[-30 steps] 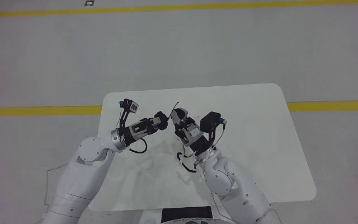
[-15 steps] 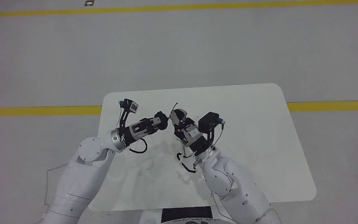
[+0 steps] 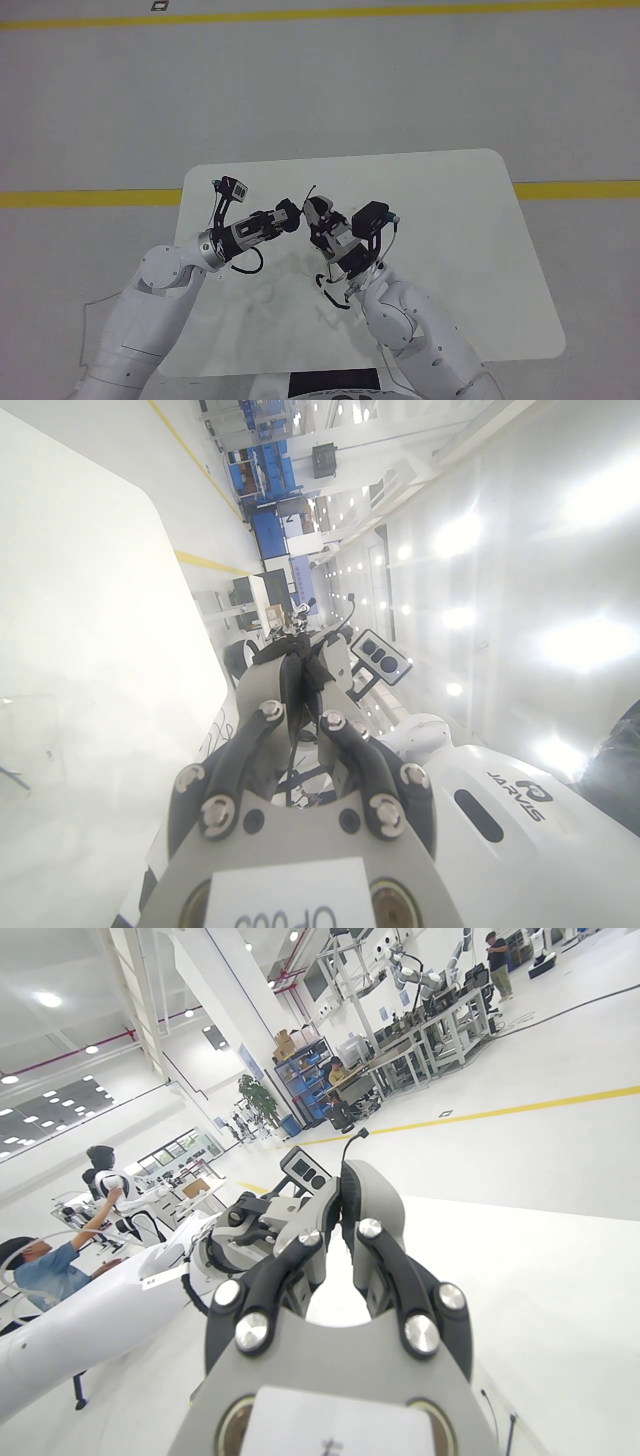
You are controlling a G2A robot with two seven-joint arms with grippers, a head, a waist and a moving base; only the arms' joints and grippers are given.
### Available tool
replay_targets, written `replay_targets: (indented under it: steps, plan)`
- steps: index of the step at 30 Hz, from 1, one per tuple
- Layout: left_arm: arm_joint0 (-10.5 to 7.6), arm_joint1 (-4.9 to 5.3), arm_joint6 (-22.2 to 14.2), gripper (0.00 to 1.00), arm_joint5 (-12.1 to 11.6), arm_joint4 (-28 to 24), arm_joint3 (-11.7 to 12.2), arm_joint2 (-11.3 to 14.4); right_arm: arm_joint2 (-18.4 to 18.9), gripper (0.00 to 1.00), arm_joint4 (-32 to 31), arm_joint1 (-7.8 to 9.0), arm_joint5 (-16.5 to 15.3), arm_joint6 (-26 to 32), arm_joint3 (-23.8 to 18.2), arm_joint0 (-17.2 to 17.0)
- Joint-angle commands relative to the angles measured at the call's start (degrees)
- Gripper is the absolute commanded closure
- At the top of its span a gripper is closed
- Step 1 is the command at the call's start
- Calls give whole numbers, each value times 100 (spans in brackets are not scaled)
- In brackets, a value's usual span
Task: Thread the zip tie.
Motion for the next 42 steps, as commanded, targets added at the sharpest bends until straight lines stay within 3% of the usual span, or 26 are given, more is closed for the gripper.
replay_targets:
  steps: [1,12,14,15,16,25,31,40,42]
  plan:
    - [0,0,0,100,0,0,0,0,2,100,-9,3,-5,-4,-1,-5]
    - [0,0,0,100,0,0,0,0,3,100,-18,18,-18,-16,-13,-26]
    - [0,0,0,100,0,0,0,0,4,57,-11,20,-13,-17,-17,-28]
    - [0,0,0,100,0,0,0,0,5,9,-13,21,-8,-17,-19,-29]
    - [0,0,0,100,0,0,0,0,7,0,-15,22,0,-18,-24,-30]
    - [0,0,0,100,0,0,0,0,109,0,-122,53,-8,-104,-100,-94]
    - [0,0,0,100,0,0,0,0,277,0,-694,129,-354,-373,-132,-167]
    - [0,0,0,100,0,0,0,0,277,0,-694,129,-354,-373,-132,-167]
    - [12,-6,96,100,104,-139,14,26,356,0,-1421,159,-150,-359,-130,-91]
